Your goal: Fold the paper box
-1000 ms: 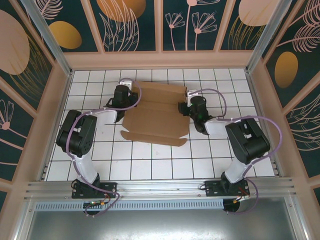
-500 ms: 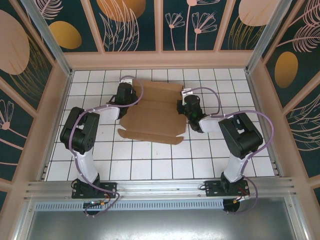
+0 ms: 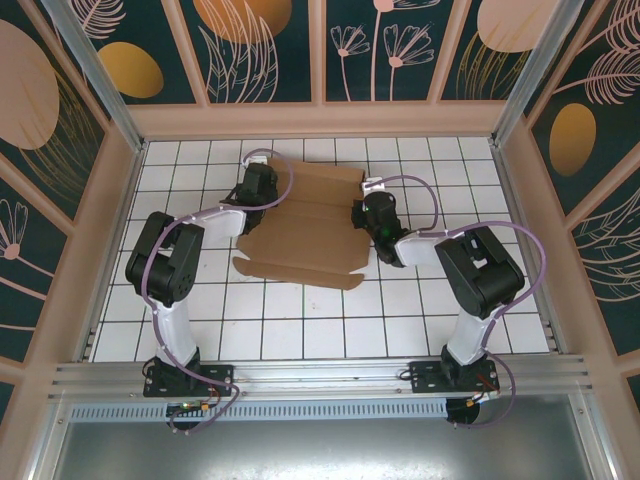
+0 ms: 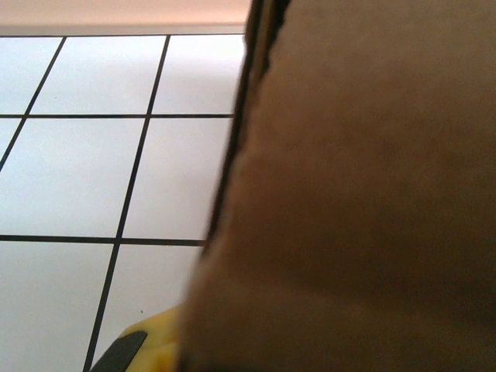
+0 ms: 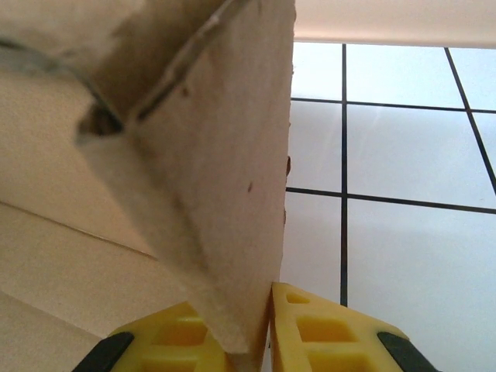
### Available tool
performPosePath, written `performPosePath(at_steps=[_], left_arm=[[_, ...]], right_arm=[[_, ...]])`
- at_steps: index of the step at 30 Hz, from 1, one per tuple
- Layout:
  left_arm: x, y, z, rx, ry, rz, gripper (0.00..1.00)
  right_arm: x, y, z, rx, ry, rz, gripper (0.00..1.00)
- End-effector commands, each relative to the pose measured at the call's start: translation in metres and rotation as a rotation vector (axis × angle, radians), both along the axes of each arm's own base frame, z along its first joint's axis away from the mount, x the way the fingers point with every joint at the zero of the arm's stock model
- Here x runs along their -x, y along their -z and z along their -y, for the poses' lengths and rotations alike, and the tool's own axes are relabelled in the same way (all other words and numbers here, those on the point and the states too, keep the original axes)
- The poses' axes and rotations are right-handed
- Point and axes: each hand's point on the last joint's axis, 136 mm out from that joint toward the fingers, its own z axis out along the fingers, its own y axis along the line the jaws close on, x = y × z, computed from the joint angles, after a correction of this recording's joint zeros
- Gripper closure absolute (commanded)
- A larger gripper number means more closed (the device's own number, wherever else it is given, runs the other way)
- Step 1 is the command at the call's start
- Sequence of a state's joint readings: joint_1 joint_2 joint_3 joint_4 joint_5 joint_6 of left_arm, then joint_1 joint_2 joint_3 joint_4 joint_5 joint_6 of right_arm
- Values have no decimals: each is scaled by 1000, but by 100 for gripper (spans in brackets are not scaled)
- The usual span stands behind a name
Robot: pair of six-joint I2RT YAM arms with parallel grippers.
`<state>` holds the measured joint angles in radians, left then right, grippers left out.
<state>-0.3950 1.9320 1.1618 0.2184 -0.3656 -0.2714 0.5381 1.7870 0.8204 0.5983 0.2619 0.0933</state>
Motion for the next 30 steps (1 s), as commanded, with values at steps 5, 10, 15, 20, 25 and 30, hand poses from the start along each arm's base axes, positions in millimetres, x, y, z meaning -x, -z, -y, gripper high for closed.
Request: performPosePath(at_steps=[5, 10, 15, 20, 25, 30], left_arm=[[1, 7, -12, 44, -52, -16, 74], [20, -15, -5, 139, 12, 57, 40], [34, -33, 10, 230, 100, 71, 30], [58, -60, 5, 311, 96, 110, 27], [95, -71, -15, 435, -4, 124, 29], [112, -121, -30, 425, -34, 182, 30]], right_arm=[[-6, -26, 10, -41, 74, 29, 81], [-3, -26, 16, -82, 48, -12, 70], [10, -24, 11, -72, 3, -33, 38], [24, -65, 28, -23, 15, 71, 27], [41, -114, 23, 150, -45, 247, 29], [34, -136, -15, 391, -179, 335, 29]])
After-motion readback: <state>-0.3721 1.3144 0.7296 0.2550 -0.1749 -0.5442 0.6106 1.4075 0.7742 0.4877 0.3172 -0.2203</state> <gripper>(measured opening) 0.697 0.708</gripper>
